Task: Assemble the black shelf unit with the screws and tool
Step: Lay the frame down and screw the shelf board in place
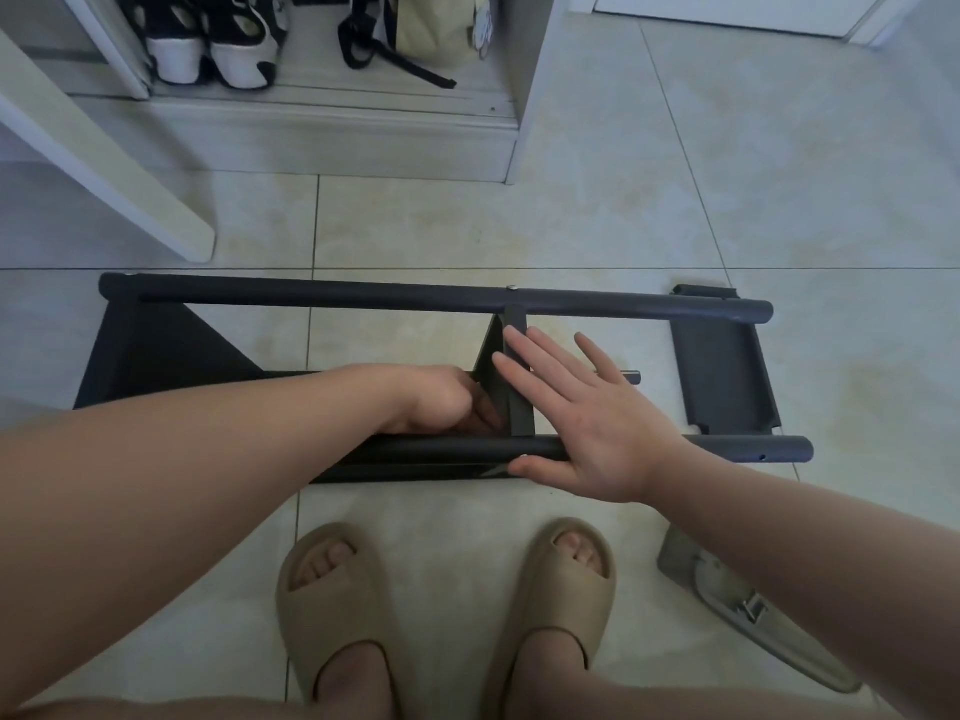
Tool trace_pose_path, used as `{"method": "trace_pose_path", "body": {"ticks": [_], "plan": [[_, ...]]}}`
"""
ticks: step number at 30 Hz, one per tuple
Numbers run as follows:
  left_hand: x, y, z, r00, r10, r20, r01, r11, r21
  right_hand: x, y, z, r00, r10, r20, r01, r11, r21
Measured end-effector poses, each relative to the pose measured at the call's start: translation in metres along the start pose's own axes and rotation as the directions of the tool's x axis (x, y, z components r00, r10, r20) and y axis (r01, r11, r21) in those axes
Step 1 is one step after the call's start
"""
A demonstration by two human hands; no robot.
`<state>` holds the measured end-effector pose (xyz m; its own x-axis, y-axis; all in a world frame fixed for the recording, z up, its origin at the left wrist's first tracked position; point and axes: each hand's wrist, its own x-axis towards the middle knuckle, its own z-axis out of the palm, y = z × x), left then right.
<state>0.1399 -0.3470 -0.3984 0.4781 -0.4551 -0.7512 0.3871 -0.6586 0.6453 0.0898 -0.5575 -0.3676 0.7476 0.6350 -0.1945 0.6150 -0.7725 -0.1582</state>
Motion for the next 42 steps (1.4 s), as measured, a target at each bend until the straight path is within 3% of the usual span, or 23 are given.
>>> {"method": "trace_pose_path", "body": {"ticks": [6, 11, 16, 21, 28, 36, 42], "plan": [[0.012, -0.007, 0.001, 0.987, 0.116, -0.111, -0.118, 0.993, -0.008, 0.003, 0.004, 0.000, 1.000, 0.005, 0.010, -0.005, 1.000, -0.005], [0.015, 0.001, 0.005, 0.978, 0.186, -0.096, -0.189, 0.982, -0.018, 0.003, 0.005, -0.001, 1.000, -0.001, -0.012, 0.002, 1.000, 0.025], [0.018, -0.002, -0.001, 0.978, 0.170, -0.120, -0.177, 0.983, -0.052, 0.005, 0.006, 0.002, 0.999, -0.004, -0.050, 0.007, 0.999, 0.049], [0.018, -0.002, 0.002, 0.990, 0.140, -0.017, -0.141, 0.987, -0.080, 0.004, 0.007, 0.003, 0.998, -0.007, -0.056, 0.010, 0.999, 0.048], [0.017, -0.003, 0.000, 0.988, 0.106, 0.110, -0.076, 0.965, -0.249, 0.004, 0.007, 0.003, 0.999, -0.002, -0.052, 0.005, 0.999, 0.043], [0.016, -0.008, -0.001, 0.977, 0.135, 0.163, -0.053, 0.902, -0.429, 0.005, 0.005, 0.001, 0.999, 0.005, -0.035, -0.004, 1.000, 0.023], [0.014, -0.007, 0.003, 0.973, 0.111, 0.203, -0.008, 0.894, -0.448, 0.004, 0.003, 0.001, 0.999, 0.010, -0.051, -0.008, 0.999, 0.034]]}}
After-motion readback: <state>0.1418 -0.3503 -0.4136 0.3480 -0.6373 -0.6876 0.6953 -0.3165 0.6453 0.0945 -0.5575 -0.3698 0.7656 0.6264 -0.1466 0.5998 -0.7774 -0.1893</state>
